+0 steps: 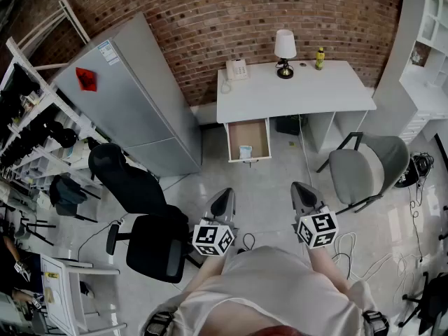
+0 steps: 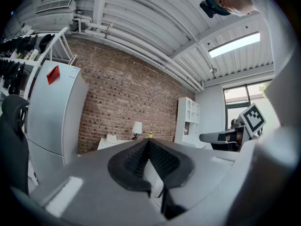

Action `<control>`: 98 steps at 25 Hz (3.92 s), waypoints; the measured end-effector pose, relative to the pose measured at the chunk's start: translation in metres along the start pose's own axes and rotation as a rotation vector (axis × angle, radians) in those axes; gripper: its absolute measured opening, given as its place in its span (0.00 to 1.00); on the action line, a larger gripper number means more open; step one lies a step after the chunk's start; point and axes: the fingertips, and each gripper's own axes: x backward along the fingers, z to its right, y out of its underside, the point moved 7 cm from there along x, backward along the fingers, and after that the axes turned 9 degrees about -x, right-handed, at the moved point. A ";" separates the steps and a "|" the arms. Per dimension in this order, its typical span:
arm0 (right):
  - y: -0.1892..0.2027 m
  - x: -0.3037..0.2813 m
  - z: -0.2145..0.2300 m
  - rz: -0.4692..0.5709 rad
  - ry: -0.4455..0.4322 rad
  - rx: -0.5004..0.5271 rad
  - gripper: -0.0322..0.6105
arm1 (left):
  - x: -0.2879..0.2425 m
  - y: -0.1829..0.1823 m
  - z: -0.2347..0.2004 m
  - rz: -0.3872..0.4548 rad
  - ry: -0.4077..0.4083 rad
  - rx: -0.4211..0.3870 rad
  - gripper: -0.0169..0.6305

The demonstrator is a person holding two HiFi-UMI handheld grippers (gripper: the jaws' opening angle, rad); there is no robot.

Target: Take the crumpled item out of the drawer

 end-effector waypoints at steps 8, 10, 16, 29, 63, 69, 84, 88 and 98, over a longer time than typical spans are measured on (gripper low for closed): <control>0.000 0.003 0.004 0.001 -0.010 0.001 0.06 | 0.000 0.002 0.005 -0.001 -0.014 0.000 0.04; 0.000 0.005 0.006 0.002 -0.011 0.002 0.06 | 0.000 0.002 0.007 -0.001 -0.018 -0.001 0.04; -0.002 0.011 0.012 0.015 -0.007 0.014 0.06 | 0.002 0.003 0.017 0.000 -0.042 0.000 0.04; -0.005 0.002 0.032 0.014 -0.005 0.064 0.06 | -0.026 0.014 0.021 0.003 -0.045 0.016 0.04; -0.075 -0.386 0.125 -0.008 0.129 0.048 0.06 | -0.359 0.009 -0.258 -0.019 0.100 0.008 0.04; -0.085 -0.402 0.147 -0.006 0.110 0.036 0.06 | -0.381 0.006 -0.254 -0.029 0.068 0.030 0.04; -0.087 -0.411 0.185 -0.055 0.082 0.022 0.06 | -0.413 0.018 -0.231 -0.058 0.055 0.053 0.04; -0.079 -0.413 0.192 -0.084 0.079 0.004 0.06 | -0.416 0.027 -0.230 -0.087 0.048 0.063 0.04; -0.048 -0.422 0.205 -0.183 0.069 -0.033 0.06 | -0.419 0.050 -0.224 -0.137 0.047 0.059 0.04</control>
